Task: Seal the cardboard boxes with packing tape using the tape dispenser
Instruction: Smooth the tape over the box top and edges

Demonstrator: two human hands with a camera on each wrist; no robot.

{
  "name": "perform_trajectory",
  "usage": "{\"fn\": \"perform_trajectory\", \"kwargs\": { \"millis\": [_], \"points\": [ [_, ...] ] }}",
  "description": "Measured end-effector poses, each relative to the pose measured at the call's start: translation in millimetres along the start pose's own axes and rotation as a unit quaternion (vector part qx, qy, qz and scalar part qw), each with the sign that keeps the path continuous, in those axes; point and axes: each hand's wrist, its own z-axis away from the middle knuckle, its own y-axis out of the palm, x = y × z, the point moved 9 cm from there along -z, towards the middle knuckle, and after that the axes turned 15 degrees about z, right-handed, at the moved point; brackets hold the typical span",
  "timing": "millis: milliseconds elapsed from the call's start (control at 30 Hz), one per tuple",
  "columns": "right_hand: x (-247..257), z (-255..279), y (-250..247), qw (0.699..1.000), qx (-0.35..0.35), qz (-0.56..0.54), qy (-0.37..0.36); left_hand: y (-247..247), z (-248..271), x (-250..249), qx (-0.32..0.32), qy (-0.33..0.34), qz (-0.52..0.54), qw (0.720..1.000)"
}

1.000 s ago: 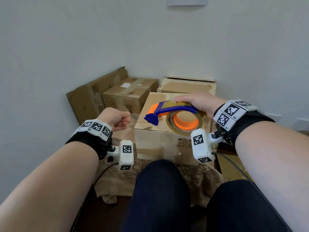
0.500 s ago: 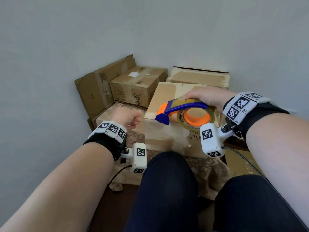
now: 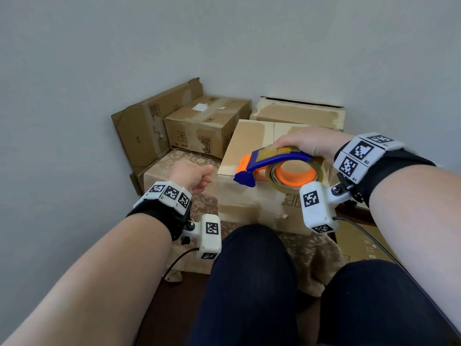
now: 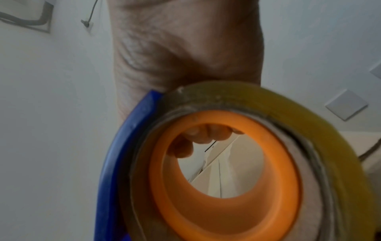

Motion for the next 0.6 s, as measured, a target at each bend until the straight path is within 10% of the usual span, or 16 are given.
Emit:
{"fn": "perform_trajectory", "kwargs": {
  "millis": [600],
  "points": [
    [33.6, 13.7, -1.5, 0.981, 0.031, 0.193, 0.002, 3.1, 7.1, 6.6, 0.005, 0.013, -0.049, 0.999]
  ]
}}
